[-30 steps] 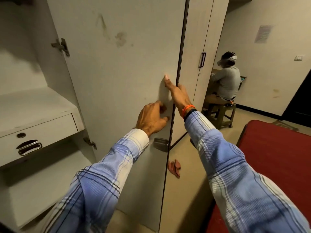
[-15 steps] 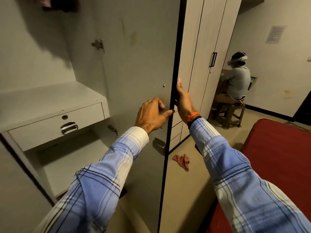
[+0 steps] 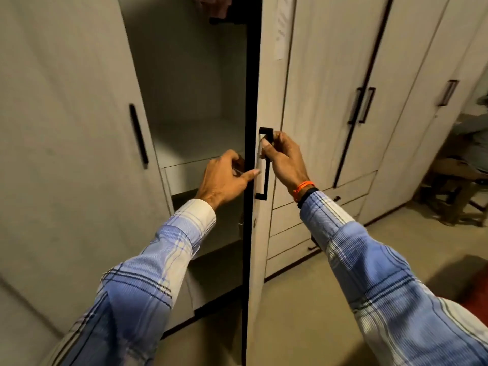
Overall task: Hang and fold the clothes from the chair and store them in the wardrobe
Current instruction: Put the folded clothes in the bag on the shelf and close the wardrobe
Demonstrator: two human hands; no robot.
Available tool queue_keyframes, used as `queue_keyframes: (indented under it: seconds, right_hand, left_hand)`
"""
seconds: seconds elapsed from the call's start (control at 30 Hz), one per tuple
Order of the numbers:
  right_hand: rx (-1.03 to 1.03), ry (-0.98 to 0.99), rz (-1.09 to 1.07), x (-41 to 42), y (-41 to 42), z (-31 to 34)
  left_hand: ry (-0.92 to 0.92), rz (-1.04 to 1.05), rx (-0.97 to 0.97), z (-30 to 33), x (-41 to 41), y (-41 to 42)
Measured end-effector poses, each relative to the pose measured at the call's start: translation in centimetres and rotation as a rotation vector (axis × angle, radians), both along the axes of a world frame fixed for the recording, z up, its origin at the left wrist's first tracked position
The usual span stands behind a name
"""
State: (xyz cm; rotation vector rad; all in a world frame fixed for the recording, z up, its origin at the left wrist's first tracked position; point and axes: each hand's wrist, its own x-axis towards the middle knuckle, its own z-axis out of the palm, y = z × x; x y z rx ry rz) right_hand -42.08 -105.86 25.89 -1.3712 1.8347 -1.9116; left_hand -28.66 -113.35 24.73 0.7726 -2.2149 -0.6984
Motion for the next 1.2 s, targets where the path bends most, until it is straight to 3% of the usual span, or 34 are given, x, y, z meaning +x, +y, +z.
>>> queue_keyframes:
  seconds: [0.13,0.43,0.83,0.97,1.1,1.2]
  right_hand:
    - [0.033,0.104,0.057,3.0,-6.4,-0.2]
    - [-0.036,0.124,0.197,5.8,-18.6,-0.3]
    - [-0.017,0.27,0.117,6.7,-30.4,-0.7]
    - [-0.033,0.334,0.011,7.0,-32.4,-1.3]
    - [-0.242,0.339,-0.063,7.9,-33.5,-2.9]
    - [-0.363,0.345,-0.095,8.0,-34.5,-3.4]
  left_hand:
    - [0.027,0.173,0.011,0.0,3.9,-4.6]
    - [0.016,0.462,0.017,1.0,6.9,-15.2]
    - [-0.002,0.805,-0.036,1.8,5.8,-25.5]
    - [0.002,0.843,-0.151,2.1,4.8,-27.3]
    - [-0.012,0.86,-0.349,1.3,4.9,-28.4]
    - [0.091,0.797,-0.493,0.2,5.2,-29.4]
